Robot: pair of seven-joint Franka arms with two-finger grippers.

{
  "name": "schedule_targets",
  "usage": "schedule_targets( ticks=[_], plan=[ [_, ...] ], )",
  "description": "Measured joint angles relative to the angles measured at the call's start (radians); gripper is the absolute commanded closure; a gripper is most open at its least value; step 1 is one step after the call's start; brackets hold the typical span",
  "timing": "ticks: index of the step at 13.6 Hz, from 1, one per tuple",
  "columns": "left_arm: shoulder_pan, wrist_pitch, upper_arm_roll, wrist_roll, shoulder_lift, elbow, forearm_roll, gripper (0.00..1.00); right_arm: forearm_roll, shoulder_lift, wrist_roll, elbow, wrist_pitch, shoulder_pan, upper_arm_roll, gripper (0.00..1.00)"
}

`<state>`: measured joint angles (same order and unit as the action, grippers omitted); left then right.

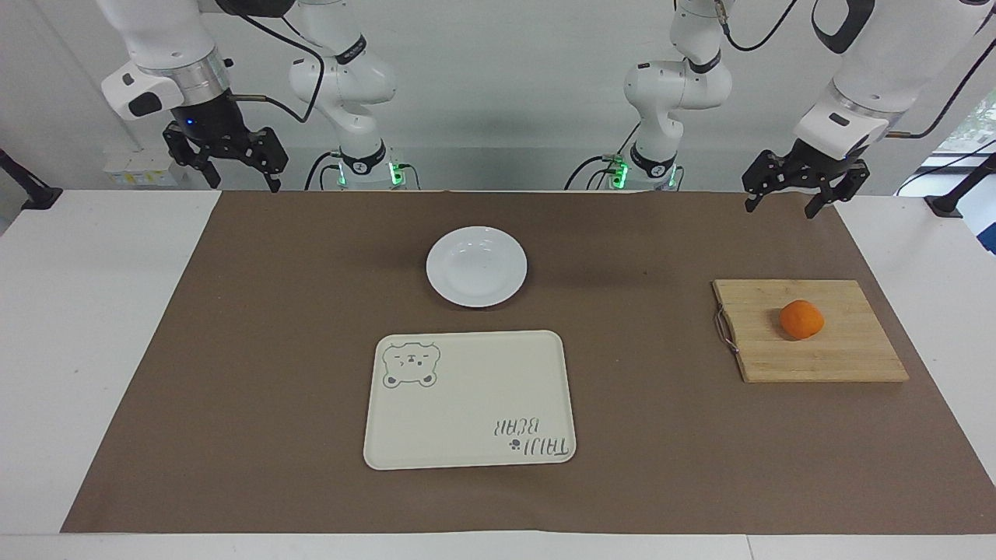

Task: Place orange and plate with both arms

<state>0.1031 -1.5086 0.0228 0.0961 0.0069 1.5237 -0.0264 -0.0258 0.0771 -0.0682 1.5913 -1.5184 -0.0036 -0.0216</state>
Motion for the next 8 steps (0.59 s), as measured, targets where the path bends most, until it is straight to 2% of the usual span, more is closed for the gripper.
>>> schedule_targets(
  ticks=[8],
  plan=[
    [0.0, 0.009, 0.0, 0.002, -0.005, 0.001, 0.0, 0.0, 0.0, 0.0, 0.0, 0.001, 0.0, 0.0, 0.0, 0.0]
  ],
)
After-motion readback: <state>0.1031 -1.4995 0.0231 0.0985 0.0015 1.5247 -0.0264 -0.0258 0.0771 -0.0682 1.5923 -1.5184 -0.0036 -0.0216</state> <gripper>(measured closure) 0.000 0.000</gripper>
